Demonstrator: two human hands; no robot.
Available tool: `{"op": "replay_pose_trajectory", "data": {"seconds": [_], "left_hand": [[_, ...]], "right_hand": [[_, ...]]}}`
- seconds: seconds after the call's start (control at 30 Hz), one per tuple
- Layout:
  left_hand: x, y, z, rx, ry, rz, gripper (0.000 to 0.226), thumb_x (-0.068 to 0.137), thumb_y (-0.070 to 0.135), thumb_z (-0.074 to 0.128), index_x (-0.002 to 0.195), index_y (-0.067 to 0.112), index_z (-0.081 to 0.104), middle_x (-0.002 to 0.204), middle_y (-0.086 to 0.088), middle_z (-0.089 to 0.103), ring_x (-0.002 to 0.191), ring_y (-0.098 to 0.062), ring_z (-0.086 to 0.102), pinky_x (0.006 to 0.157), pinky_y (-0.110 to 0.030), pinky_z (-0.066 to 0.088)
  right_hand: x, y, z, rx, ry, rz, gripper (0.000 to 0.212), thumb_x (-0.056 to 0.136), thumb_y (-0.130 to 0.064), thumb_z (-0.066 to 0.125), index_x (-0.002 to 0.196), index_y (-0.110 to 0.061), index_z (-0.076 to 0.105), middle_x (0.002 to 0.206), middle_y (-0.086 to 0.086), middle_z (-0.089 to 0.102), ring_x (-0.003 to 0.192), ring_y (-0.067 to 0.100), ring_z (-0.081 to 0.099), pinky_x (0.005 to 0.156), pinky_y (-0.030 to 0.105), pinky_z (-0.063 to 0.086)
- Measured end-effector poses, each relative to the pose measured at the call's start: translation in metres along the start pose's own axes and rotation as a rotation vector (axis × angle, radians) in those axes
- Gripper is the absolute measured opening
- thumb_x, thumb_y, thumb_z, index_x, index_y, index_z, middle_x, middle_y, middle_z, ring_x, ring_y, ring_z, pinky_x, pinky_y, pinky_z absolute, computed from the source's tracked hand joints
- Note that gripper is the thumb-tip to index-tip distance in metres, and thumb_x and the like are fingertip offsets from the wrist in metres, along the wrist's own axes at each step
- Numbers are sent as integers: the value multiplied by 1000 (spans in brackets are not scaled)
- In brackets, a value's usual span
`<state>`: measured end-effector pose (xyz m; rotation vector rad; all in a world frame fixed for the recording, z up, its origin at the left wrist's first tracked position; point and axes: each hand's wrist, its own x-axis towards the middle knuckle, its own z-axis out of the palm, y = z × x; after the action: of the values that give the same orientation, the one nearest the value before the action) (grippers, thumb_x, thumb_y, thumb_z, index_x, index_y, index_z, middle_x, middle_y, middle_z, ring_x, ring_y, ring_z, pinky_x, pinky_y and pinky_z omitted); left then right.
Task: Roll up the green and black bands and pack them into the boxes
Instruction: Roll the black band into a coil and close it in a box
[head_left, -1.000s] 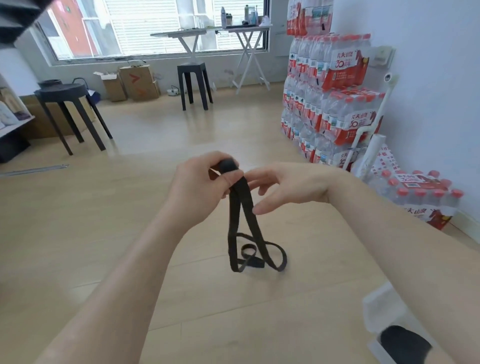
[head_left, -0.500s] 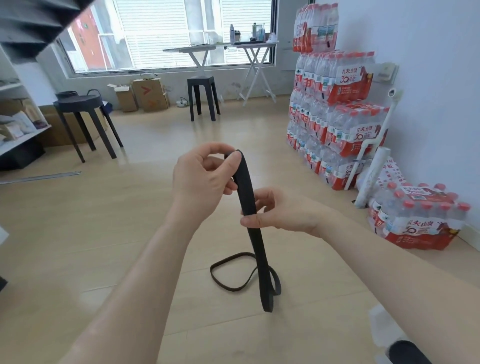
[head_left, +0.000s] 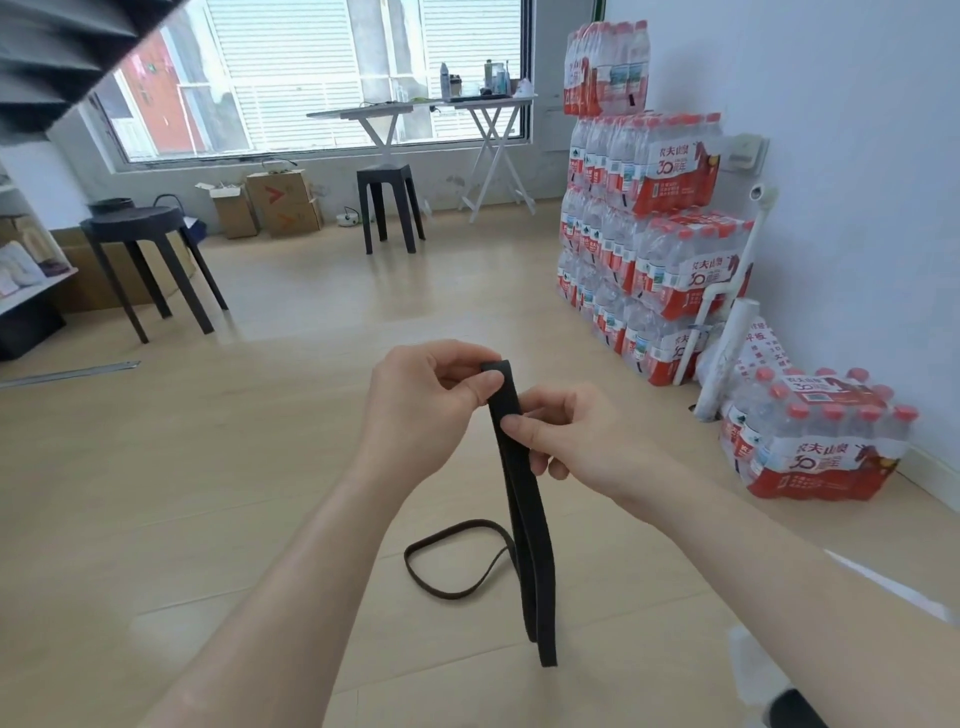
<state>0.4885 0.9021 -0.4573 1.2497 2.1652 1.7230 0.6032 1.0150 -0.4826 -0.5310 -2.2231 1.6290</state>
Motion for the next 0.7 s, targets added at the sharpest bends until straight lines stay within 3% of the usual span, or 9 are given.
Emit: {"op": "replay_pose_trajectory", "data": {"seconds": [0.17, 0.3, 0.4, 0.53, 0.7], "left_hand": [[-2, 5, 7, -140, 9, -75, 16, 83, 2, 68, 86, 17, 72, 72, 0, 73, 64, -9, 68, 60, -18, 54], [-3, 6, 11, -190, -9, -118, 16, 84, 0, 67, 87, 15, 72, 77, -4, 74, 71, -15, 71, 63, -22, 56], [-4, 7, 13, -133, -1, -82, 19, 82, 3, 69, 81, 22, 71, 73, -1, 74, 67, -12, 69, 62, -22, 56], [-5, 5, 12, -85, 16, -72, 20, 79, 7, 73, 77, 27, 71, 70, 2, 73, 66, -11, 68, 63, -23, 55], [-9, 8, 18, 13, 67, -34, 34, 78, -2, 69, 68, 30, 66, 63, 9, 68, 60, -1, 62, 63, -19, 51]], "right_hand": [[-3, -1, -8, 144, 31, -11, 8, 87, -18, 69, 91, -15, 74, 67, -3, 62, 53, 8, 50, 47, 19, 38], [-3, 2, -10, 205, 77, -7, 15, 84, -13, 72, 97, -5, 71, 70, 5, 63, 50, 10, 50, 46, 21, 42], [-5, 2, -11, 135, 122, -60, 12, 84, -12, 72, 92, -4, 71, 64, 2, 63, 50, 11, 51, 45, 21, 41], [-7, 1, -10, -10, 151, -141, 7, 87, -17, 70, 83, -19, 75, 60, -9, 64, 55, 5, 55, 48, 22, 44], [-7, -2, -3, -33, 205, -200, 12, 87, -19, 69, 97, -21, 76, 68, -10, 66, 58, 0, 55, 53, 13, 40]]}}
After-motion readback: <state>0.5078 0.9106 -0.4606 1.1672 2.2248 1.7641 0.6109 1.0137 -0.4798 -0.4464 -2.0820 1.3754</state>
